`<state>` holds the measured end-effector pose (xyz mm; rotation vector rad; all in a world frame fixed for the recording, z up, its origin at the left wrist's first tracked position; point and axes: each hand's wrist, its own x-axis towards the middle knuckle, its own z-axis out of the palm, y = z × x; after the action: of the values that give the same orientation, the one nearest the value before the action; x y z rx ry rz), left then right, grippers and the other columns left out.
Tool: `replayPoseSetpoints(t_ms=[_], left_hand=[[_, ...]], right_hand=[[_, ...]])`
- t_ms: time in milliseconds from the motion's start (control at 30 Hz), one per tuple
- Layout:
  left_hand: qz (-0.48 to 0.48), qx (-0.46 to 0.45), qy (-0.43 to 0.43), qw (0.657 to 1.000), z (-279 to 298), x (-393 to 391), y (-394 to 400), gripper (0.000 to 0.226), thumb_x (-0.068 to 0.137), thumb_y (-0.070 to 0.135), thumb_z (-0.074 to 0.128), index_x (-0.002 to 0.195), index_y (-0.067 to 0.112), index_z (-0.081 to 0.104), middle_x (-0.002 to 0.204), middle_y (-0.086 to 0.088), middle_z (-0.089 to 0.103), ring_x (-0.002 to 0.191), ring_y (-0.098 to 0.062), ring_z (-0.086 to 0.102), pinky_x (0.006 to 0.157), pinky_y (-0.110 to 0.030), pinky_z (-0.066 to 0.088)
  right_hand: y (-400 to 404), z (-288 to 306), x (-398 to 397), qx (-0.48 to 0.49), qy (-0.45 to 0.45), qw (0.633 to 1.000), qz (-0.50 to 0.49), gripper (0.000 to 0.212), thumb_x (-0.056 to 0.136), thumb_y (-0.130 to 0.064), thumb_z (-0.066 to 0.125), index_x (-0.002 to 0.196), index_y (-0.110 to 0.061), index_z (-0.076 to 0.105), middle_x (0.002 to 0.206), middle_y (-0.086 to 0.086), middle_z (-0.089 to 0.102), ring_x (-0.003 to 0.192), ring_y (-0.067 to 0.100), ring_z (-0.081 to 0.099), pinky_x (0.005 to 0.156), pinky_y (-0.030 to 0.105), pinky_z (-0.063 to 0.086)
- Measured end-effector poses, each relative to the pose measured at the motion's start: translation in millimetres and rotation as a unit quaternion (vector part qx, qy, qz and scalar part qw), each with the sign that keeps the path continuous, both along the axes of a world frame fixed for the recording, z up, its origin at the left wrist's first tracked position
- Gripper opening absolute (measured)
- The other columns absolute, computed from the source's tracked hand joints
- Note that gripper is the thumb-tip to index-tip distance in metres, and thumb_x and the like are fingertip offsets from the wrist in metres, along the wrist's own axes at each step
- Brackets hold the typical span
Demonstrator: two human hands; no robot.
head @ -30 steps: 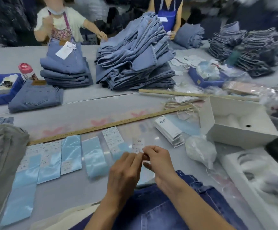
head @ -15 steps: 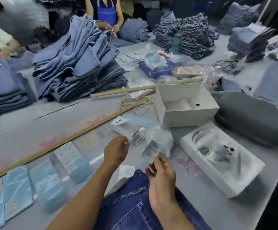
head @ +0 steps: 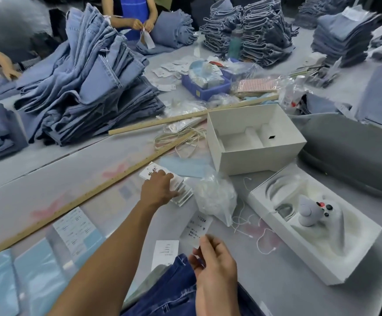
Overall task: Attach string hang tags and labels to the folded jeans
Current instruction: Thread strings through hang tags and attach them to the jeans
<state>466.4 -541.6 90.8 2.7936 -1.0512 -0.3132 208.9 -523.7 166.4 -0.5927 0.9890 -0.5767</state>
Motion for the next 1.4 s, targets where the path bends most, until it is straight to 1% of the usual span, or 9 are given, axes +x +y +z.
replayPoseSetpoints(t_ms=[267, 400, 533, 667, 867, 967, 1133, 1267, 1400], left_hand=[[0.035, -0.053, 0.071, 0.995, -1.2, 13.4, 11.7, 0.052, 0.090, 0.049, 0.071, 0.135, 0.027, 0.057, 0.132, 0.002, 0.058, 0.123, -0.020, 0.052, 0.096, -0.038, 0.047], [0.067, -0.115, 0.051, 0.990, 5.3, 15.6, 16.9, 0.016, 0.098, 0.037, 0.062, 0.110, 0.032, 0.071, 0.110, 0.002, 0.070, 0.099, -0.020, 0.060, 0.076, -0.032, 0.049], [0.129, -0.194, 0.046, 0.971, 9.7, 10.9, 19.4, 0.016, 0.100, 0.026, 0.058, 0.101, 0.019, 0.073, 0.084, -0.002, 0.075, 0.082, -0.025, 0.069, 0.073, -0.038, 0.056], [0.252, -0.370, 0.203, 0.871, 16.9, 6.9, 15.9, 0.015, 0.098, 0.012, 0.060, 0.102, 0.003, 0.071, 0.077, -0.009, 0.074, 0.070, -0.025, 0.073, 0.066, -0.040, 0.063], [0.413, -0.545, 0.295, 0.667, 31.8, 2.0, 15.3, 0.011, 0.094, 0.010, 0.070, 0.090, 0.000, 0.070, 0.084, -0.017, 0.075, 0.071, -0.028, 0.077, 0.063, -0.034, 0.064], [0.443, -0.588, 0.321, 0.596, 43.6, -1.5, 16.4, 0.007, 0.090, -0.002, 0.071, 0.086, 0.000, 0.066, 0.090, -0.023, 0.075, 0.074, -0.030, 0.077, 0.062, -0.031, 0.062], [0.461, -0.662, 0.362, 0.467, 68.8, -20.1, 24.2, 0.028, 0.087, -0.009, 0.072, 0.112, -0.002, 0.062, 0.088, -0.023, 0.074, 0.069, -0.027, 0.075, 0.063, -0.028, 0.063], [0.438, -0.637, 0.418, 0.478, 72.2, -68.9, 55.1, 0.020, 0.090, -0.002, 0.072, 0.109, -0.003, 0.067, 0.085, -0.019, 0.077, 0.075, -0.028, 0.076, 0.063, -0.029, 0.063], [0.415, -0.610, 0.349, 0.578, 77.7, -131.8, 111.2, 0.018, 0.092, 0.016, 0.073, 0.104, 0.002, 0.072, 0.090, -0.016, 0.078, 0.082, -0.030, 0.077, 0.064, -0.029, 0.061]], right_hand=[[0.9, 0.6, -1.3, -0.007, -0.016, 1.000, 0.005, 0.006, 0.096, -0.001, 0.060, 0.091, 0.000, 0.064, 0.054, 0.006, 0.059, 0.048, 0.009, 0.057, 0.050, 0.020, 0.052], [1.0, 1.0, -2.4, -0.010, -0.016, 1.000, 0.010, 0.005, 0.096, -0.003, 0.061, 0.092, -0.001, 0.065, 0.056, 0.004, 0.060, 0.050, 0.009, 0.058, 0.052, 0.020, 0.053], [1.0, 0.3, -1.9, -0.015, -0.014, 1.000, 0.015, 0.006, 0.096, -0.004, 0.061, 0.093, -0.002, 0.065, 0.057, 0.002, 0.060, 0.051, 0.007, 0.059, 0.053, 0.020, 0.054], [1.2, 0.5, -3.3, -0.025, -0.012, 0.999, 0.021, 0.006, 0.096, -0.005, 0.061, 0.093, -0.003, 0.065, 0.057, 0.001, 0.061, 0.052, 0.007, 0.059, 0.054, 0.021, 0.054], [1.2, 0.9, -3.8, -0.024, -0.012, 0.999, 0.024, 0.006, 0.096, -0.005, 0.061, 0.093, -0.003, 0.066, 0.057, 0.001, 0.061, 0.052, 0.007, 0.059, 0.055, 0.021, 0.054], [0.6, 0.2, -3.8, -0.024, -0.006, 0.999, 0.024, 0.006, 0.096, -0.006, 0.061, 0.093, -0.004, 0.066, 0.057, 0.000, 0.062, 0.052, 0.007, 0.060, 0.055, 0.021, 0.054], [0.8, 0.5, -5.3, -0.030, -0.008, 0.999, 0.026, 0.006, 0.097, -0.007, 0.061, 0.094, -0.003, 0.065, 0.057, -0.002, 0.061, 0.052, 0.006, 0.059, 0.055, 0.020, 0.055], [1.5, 4.5, -6.6, -0.053, -0.014, 0.998, 0.039, 0.006, 0.097, -0.010, 0.062, 0.095, -0.006, 0.066, 0.060, -0.002, 0.061, 0.054, 0.006, 0.059, 0.056, 0.020, 0.055], [12.2, 20.9, -13.7, -0.225, -0.045, 0.959, 0.165, 0.008, 0.093, -0.028, 0.063, 0.088, -0.029, 0.069, 0.082, -0.001, 0.071, 0.072, 0.009, 0.062, 0.071, 0.024, 0.055]])
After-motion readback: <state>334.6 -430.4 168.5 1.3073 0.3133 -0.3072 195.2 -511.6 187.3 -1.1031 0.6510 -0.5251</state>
